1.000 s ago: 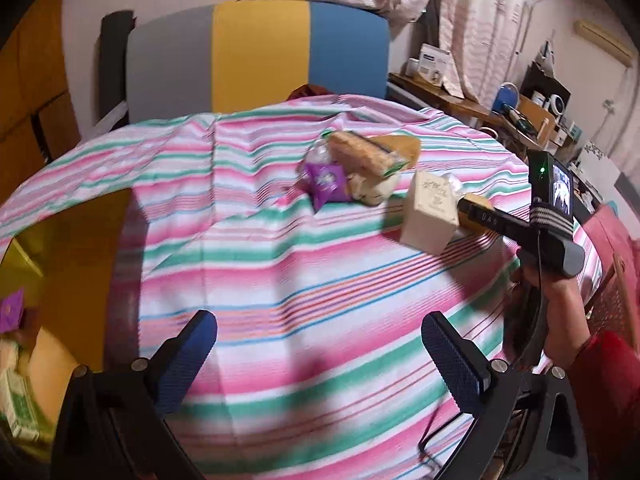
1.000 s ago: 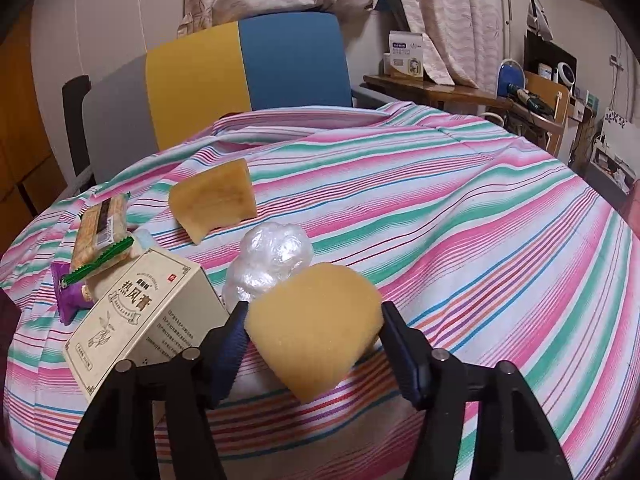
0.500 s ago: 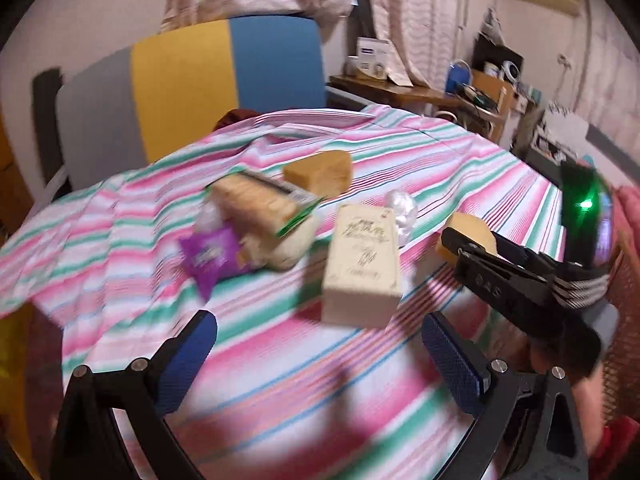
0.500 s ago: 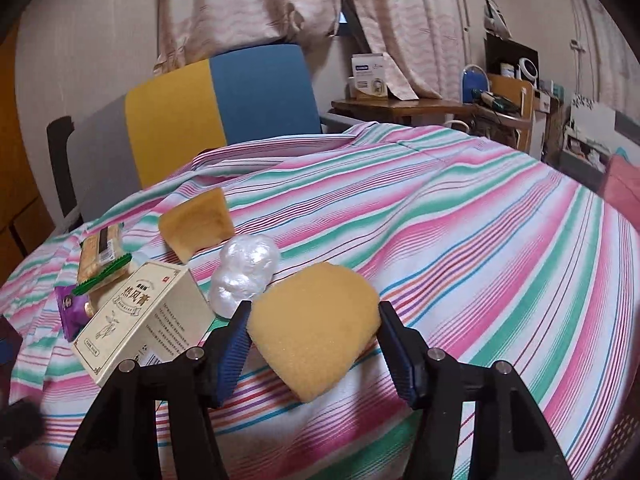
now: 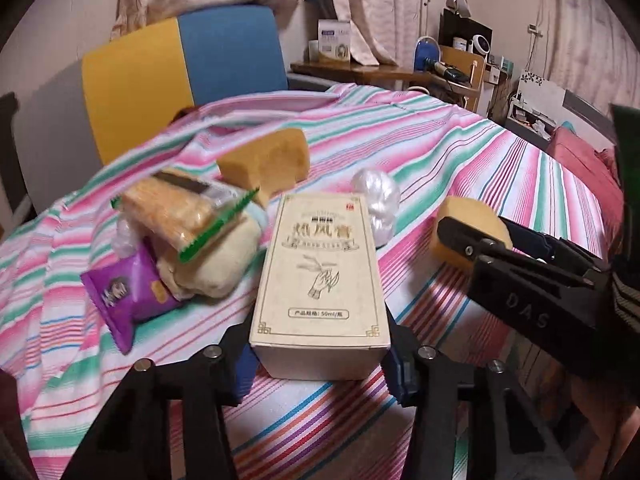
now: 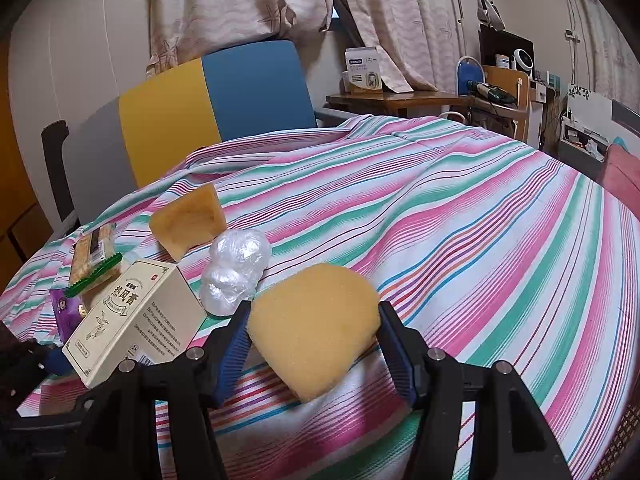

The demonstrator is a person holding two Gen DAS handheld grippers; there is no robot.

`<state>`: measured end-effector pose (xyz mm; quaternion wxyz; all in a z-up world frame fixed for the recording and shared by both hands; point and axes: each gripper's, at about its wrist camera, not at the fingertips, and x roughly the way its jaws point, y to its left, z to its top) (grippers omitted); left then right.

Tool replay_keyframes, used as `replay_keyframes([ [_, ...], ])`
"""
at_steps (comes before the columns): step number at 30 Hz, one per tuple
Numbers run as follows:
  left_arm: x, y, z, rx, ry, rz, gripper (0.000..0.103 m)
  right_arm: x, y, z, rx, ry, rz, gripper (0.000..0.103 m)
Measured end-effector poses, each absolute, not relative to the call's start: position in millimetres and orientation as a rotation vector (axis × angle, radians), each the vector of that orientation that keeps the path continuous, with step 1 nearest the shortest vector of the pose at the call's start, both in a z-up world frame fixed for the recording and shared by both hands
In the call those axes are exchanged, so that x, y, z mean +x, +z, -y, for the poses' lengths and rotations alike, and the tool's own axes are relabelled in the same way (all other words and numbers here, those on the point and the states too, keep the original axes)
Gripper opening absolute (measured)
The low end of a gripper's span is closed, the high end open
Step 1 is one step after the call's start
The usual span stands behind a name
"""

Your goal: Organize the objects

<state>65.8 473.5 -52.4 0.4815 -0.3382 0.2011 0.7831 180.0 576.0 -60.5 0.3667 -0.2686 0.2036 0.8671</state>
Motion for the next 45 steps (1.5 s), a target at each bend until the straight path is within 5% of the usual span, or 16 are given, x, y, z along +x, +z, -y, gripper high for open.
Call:
replay_keyframes([
  [27,98.1,-60.8,-340.1,-0.658,2.114,-0.349,0.051,169.0,-42.2,-520.5,-0.663,2.343,-0.206,0.062],
  [45,90.6,-11.9,-233.8,-0.652,2.266,-0.146,0.051,152.8,-53.5,-472.8,-0.78,2.42,-0.103,0.062],
])
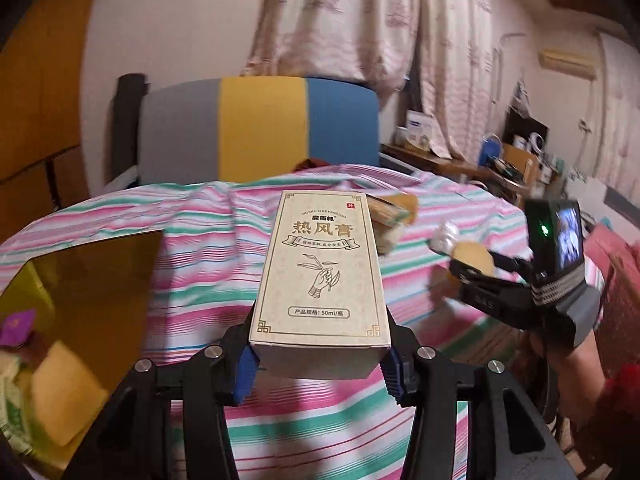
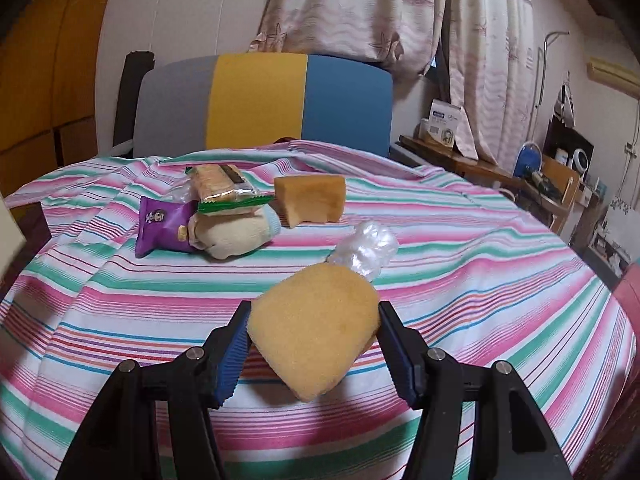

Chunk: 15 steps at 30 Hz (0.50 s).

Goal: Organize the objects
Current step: 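Carry the white box into the gold tin and release while right tool drops sponge cake there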

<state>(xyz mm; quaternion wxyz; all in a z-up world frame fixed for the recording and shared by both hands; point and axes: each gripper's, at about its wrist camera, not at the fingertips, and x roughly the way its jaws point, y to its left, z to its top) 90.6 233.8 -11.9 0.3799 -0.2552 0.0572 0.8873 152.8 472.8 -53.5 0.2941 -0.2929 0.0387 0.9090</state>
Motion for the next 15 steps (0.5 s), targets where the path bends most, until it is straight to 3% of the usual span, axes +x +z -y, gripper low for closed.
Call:
replay_keyframes([
  [15,30.0,-10.2,-125.4,-0.859,2.482,0.04,0.051,149.8,-44.2,-434.8,-0.759,2.52,-0.276,0.061],
])
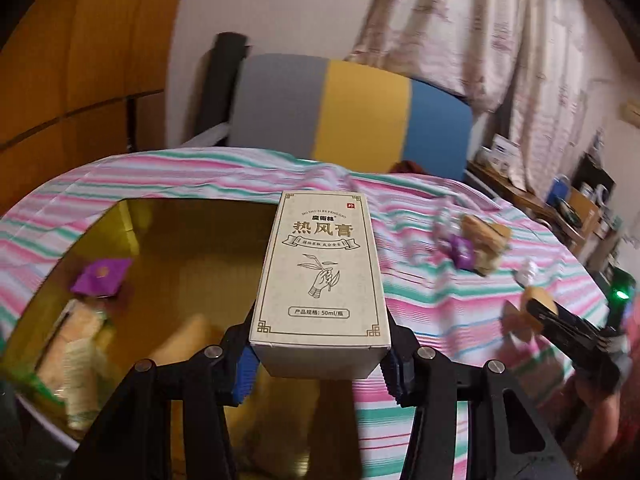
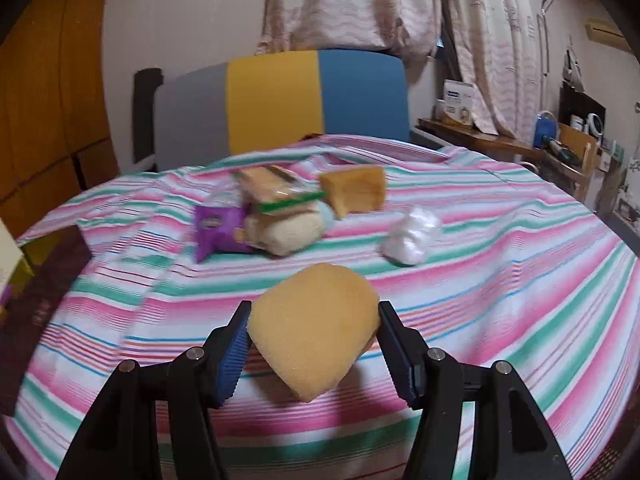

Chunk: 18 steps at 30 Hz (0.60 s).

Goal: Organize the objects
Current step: 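Carry the white box into the gold tin and release while right tool drops sponge cake there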

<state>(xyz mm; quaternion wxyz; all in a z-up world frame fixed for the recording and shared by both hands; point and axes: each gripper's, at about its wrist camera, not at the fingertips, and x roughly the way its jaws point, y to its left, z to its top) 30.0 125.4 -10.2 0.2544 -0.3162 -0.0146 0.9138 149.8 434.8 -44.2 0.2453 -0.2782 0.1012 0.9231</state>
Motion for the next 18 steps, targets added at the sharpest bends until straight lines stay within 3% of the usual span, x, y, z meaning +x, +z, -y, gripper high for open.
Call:
replay_keyframes([
  [6,1.0,-17.7,-79.4,-0.956,2.591,0.109,0.051,134.6,-25.2,-397.0,-0.728,2.643,-0.284,0.061],
  [18,-33.9,-37.0,-43.6,-1.077,2.689,0.056,0.052,110.1,1.7,-319.4,-0.733,2.87,-0.351,0.061],
])
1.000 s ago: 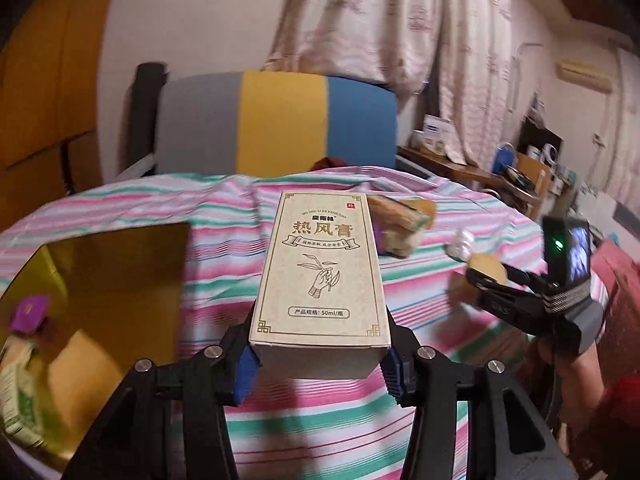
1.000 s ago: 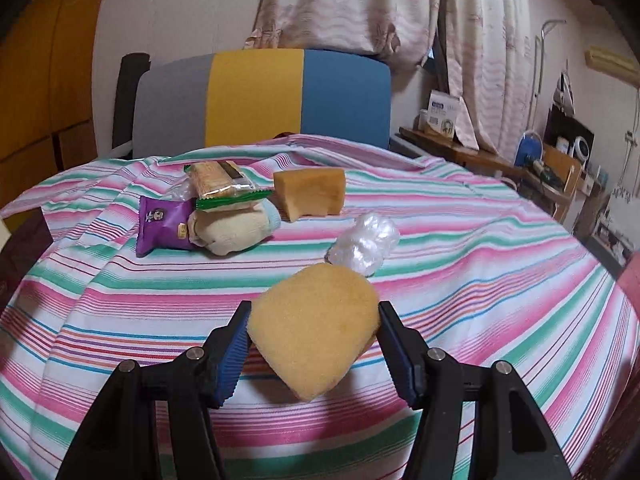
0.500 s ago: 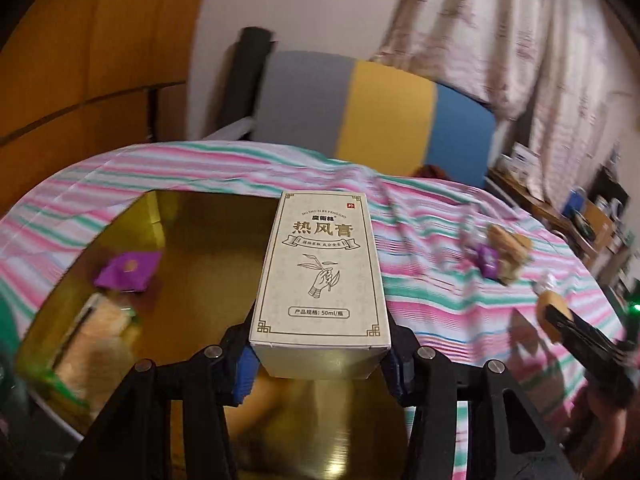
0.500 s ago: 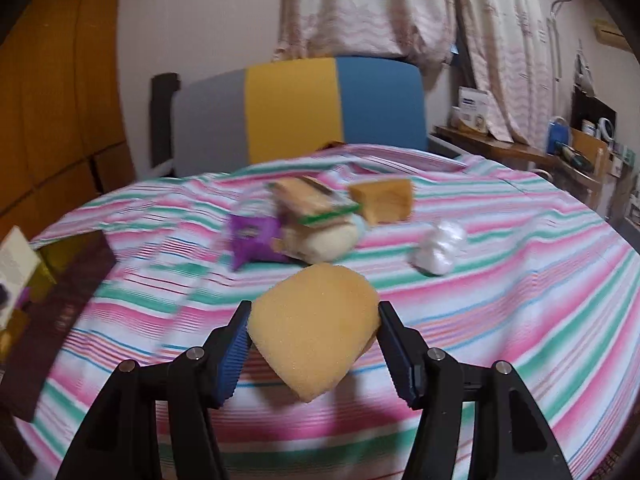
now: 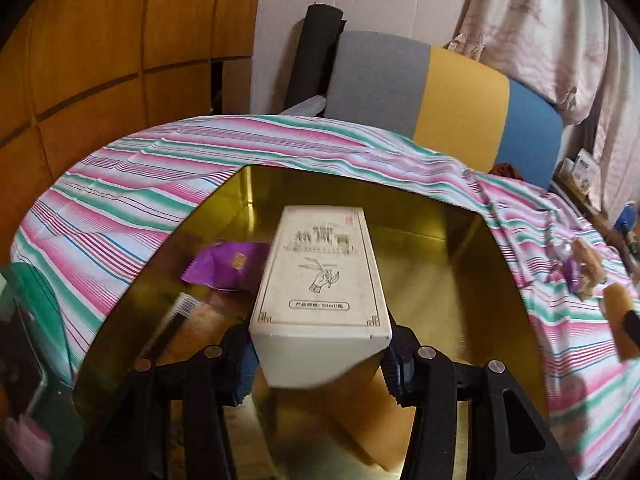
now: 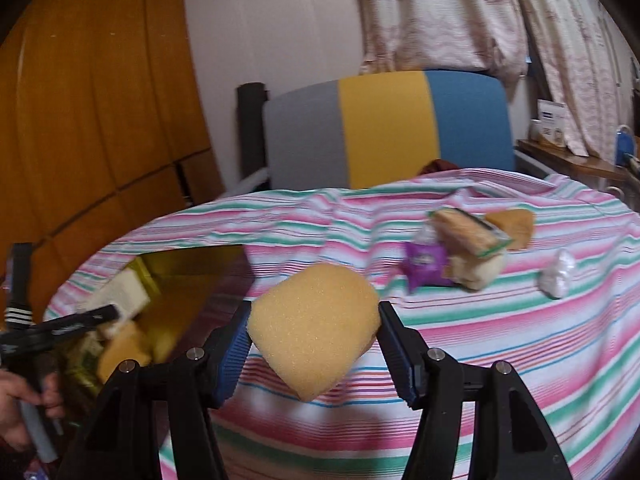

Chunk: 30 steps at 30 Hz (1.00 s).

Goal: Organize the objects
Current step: 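Carry the white box into the gold tin and release while right tool drops sponge cake there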

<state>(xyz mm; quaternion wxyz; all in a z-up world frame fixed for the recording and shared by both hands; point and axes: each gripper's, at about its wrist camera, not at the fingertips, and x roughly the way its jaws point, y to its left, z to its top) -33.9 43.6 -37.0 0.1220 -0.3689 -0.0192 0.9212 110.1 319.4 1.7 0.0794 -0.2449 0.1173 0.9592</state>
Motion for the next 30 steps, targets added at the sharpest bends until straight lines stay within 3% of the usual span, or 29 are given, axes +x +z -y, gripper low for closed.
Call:
replay_keyframes([
  [6,-42.9,-41.7,-34.1,-1.108,2.676,0.1,0.052,103.7,13.5,-285.9,-0.738,2.967,-0.344,0.061],
  [8,-42.1,-40.4,-36.7,-1.11,2.688,0.056,0.065,100.9,16.4,-275.5,-0.746,2.998,-0.328,0.061],
  [10,-39.3,-37.9,-36.9,-1.113,2.708,0.035,0.091,98.5,18.1,-264.2,-0.754,3.024,-0.309,0.061],
  [15,-29.8,-21.4,-23.1,-1.043,2.771,0.108,0.103,95.1,18.9,-240.2,-0.794,3.084,-0.268,0.061],
  [30,-33.8,14.6,26.1,-1.075,2.938,0.357,0.103,59.4,2.0,-157.2,-1.125,3.266,-0.184,0.062],
])
